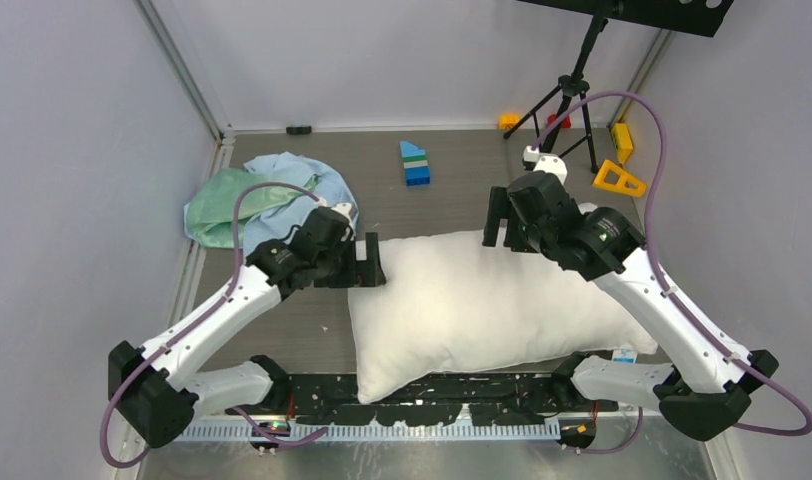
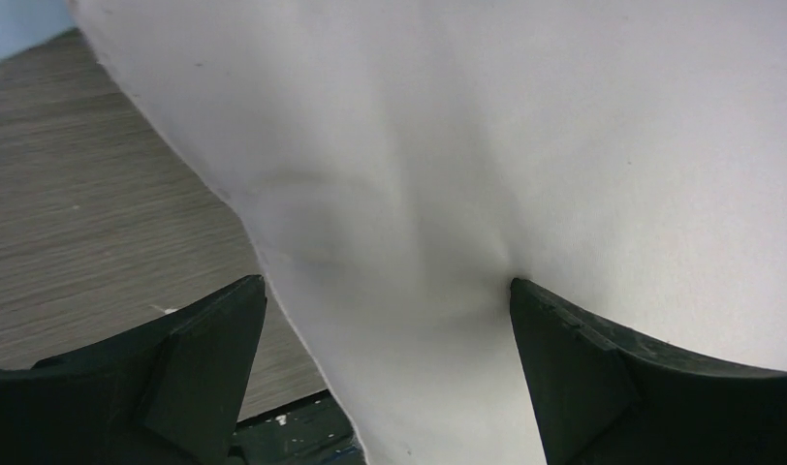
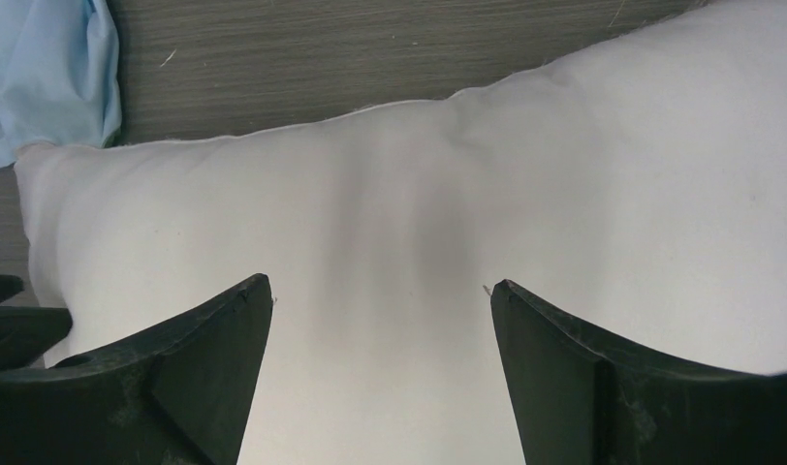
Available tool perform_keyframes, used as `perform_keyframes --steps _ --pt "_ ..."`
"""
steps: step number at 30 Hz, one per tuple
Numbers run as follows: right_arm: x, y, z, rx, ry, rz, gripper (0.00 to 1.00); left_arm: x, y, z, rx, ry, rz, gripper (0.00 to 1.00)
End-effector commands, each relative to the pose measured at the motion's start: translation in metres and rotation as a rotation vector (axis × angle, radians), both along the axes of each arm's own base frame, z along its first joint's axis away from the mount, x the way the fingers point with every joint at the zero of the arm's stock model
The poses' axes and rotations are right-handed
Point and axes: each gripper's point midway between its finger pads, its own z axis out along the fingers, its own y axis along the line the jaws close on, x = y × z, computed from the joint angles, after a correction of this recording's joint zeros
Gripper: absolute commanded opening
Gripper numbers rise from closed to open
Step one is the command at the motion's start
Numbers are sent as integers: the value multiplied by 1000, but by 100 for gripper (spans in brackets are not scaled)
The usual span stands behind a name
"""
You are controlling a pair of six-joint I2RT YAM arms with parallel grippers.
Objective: Put the pillow into the pillowcase
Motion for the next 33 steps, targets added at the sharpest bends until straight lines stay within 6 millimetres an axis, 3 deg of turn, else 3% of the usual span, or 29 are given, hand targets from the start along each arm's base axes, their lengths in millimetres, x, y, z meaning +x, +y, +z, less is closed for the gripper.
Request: perform_keyframes --steps 1,4,11,13,15,17,19,24,26,29,33 --pt "-1 1 3 -6 -10 25 88 4 -49 -7 -200 19 -35 100" --pt "4 2 -1 -27 -6 28 88 21 -87 -14 -261 26 -67 100" --pt "20 4 2 -32 -39 2 91 70 -191 3 -384 -49 -90 100" --pt "25 8 6 -7 -48 -1 91 84 -206 3 -388 -64 -76 100" --pt "28 13 12 22 -58 -3 91 99 -199 5 -346 -77 -44 100" --pt "31 16 17 40 -70 -3 91 111 -177 15 -285 -118 1 100" --pt "34 20 19 45 -72 -1 91 119 -140 33 -233 -167 68 100" --pt "44 36 24 76 -81 37 91 123 -7 41 5 -193 332 100" --pt "48 47 22 95 -72 66 91 121 48 32 106 -181 457 100" --pt "52 62 15 109 -54 106 91 123 109 9 97 -98 604 93" --pt "57 72 7 106 -34 136 91 130 141 -25 13 2 715 76"
